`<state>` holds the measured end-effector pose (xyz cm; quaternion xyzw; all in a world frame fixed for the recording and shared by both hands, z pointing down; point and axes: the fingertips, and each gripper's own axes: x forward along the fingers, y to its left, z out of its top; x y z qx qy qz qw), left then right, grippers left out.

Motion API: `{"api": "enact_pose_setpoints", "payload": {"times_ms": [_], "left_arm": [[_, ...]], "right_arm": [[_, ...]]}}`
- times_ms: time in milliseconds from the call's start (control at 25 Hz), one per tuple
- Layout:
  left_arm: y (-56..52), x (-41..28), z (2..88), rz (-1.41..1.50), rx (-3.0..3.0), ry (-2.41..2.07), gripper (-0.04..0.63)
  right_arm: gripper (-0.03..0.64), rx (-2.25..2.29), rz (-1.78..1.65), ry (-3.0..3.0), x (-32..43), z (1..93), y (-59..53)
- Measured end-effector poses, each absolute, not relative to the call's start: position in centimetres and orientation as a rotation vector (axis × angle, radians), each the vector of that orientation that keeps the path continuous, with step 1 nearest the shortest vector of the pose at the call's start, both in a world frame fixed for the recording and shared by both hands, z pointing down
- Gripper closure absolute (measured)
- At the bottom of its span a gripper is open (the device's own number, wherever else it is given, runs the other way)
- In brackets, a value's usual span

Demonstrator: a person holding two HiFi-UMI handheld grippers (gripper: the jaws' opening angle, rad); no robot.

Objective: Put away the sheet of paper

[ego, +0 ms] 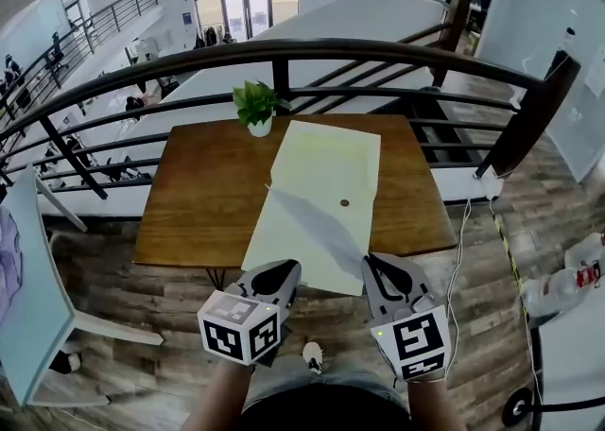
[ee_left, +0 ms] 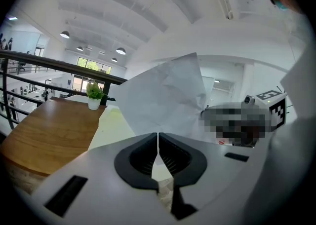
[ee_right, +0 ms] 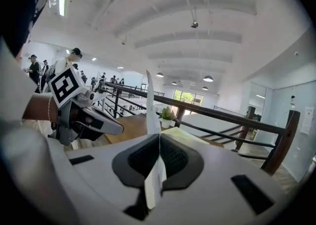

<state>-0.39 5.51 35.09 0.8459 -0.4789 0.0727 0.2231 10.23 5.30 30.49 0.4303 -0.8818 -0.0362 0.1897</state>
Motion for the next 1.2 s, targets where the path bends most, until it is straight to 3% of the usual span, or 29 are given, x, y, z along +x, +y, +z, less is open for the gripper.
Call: {"api": "enact_pose_setpoints", "payload": {"times_ms": [1200], "left_arm": [[-5.8,-0.9,36.4,0.250,2.309,-1.262,0.571]], "right_arm": [[0.588,1.266,-0.050,-2.426,10.7,31.7,-5.9]]}}
